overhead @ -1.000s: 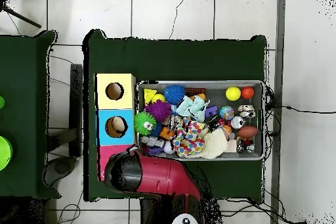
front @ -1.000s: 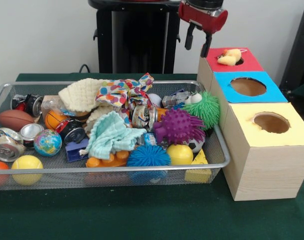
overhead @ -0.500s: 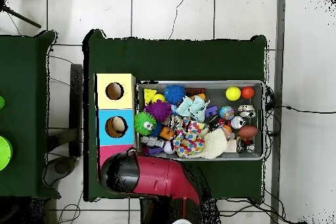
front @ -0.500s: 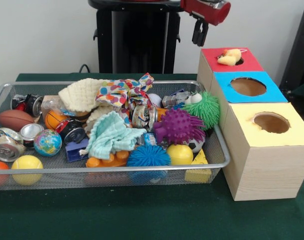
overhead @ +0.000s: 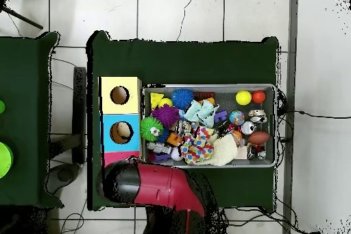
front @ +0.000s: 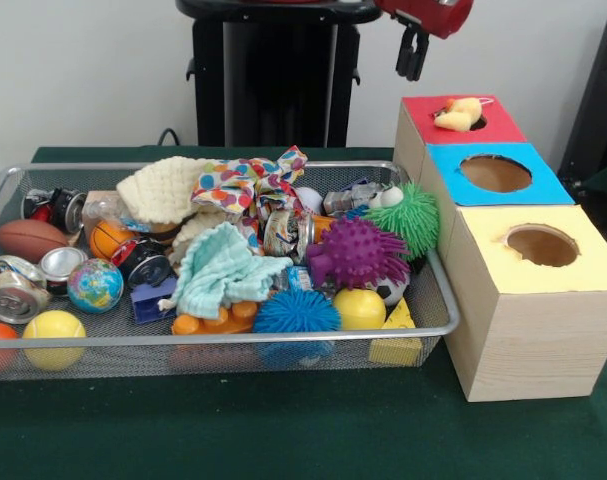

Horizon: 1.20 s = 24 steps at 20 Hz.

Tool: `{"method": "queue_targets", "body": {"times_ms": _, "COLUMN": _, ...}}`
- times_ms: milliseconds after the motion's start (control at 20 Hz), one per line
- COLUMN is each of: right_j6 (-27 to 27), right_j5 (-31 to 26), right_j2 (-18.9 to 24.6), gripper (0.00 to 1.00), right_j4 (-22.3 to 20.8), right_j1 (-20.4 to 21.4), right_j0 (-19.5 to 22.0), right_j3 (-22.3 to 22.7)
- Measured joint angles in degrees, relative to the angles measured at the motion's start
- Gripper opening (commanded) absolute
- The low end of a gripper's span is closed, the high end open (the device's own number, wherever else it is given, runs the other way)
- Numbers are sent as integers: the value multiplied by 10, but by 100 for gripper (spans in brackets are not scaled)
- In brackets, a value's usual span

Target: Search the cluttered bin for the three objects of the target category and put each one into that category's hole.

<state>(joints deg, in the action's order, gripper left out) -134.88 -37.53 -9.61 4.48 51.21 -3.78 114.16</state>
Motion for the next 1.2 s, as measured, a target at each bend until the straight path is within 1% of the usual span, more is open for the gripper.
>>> {"method": "queue_targets", "body": {"times_ms": 350, "right_j6": 0, "right_j5": 10, "right_j2": 1, "gripper": 0, "right_j4": 32, "right_j1": -18, "right_j0": -20, "right_j3": 0}}
{"method": "queue_targets", "body": {"times_ms": 450, "right_j6": 0, "right_j5": 24, "right_j2": 2, "gripper": 0, "right_j4": 44, "right_j1": -26, "right_j0": -23, "right_j3": 0}}
{"method": "queue_targets", "body": {"times_ms": 550, "right_j6": 0, "right_j5": 52, "right_j2": 3, "gripper": 0, "right_j4": 62, "right_j1": -40, "right_j0": -26, "right_j3": 0}}
{"method": "queue_targets", "body": {"times_ms": 650, "right_j6": 0, "right_j5": 65, "right_j2": 4, "gripper": 0, "right_j4": 68, "right_j1": -46, "right_j0": -28, "right_j3": 0}}
{"method": "queue_targets", "body": {"times_ms": 750, "right_j6": 0, "right_j5": 93, "right_j2": 5, "gripper": 0, "right_j4": 82, "right_j1": -59, "right_j0": -33, "right_j3": 0}}
{"method": "queue_targets", "body": {"times_ms": 1200, "right_j6": 0, "right_j5": 149, "right_j2": 15, "gripper": 0, "right_j4": 122, "right_j1": -90, "right_j0": -40, "right_j3": 3}}
